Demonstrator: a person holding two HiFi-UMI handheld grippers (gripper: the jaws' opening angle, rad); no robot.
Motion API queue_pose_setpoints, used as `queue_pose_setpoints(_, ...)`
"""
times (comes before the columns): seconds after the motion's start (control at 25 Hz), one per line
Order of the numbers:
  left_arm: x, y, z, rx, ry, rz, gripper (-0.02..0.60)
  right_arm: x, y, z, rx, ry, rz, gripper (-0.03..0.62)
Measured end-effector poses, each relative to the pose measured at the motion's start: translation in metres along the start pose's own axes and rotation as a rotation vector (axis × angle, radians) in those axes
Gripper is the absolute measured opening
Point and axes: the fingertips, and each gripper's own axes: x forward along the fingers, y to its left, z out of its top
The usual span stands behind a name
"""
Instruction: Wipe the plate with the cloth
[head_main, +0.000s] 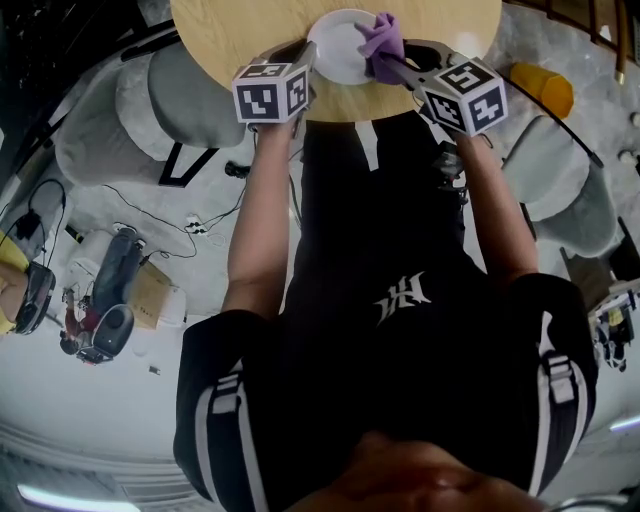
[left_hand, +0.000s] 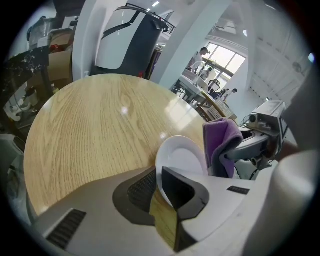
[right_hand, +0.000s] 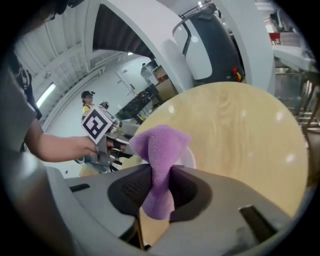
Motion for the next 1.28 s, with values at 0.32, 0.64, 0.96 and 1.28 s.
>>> queue_pose_setpoints(0.32,-0.001,-0.001,0.004,0.005,-0.001,0.005,0.048,0.075,0.045,0.000,0.014,0.079,0.157,0.094)
queue_pose_setpoints(0.64,-0.001,0.000,0.002,0.010,-0.006,-0.004,0.048,0.014,-0.022,-0.023,0.032,0.101,0.001,0.094)
queue_pose_setpoints(0.96,0.001,-0.005,-0.001,0.007,-0.001,-0.017,0.048,-0.011,-0.015,-0.017,0.045,0.054,-0.019,0.094)
queue_pose_setpoints(1.28,0.001,-0.008,0.001,0.005,-0.006,-0.012,0.048,0.057,0.054,0.002,0.036,0.035,0.164,0.094)
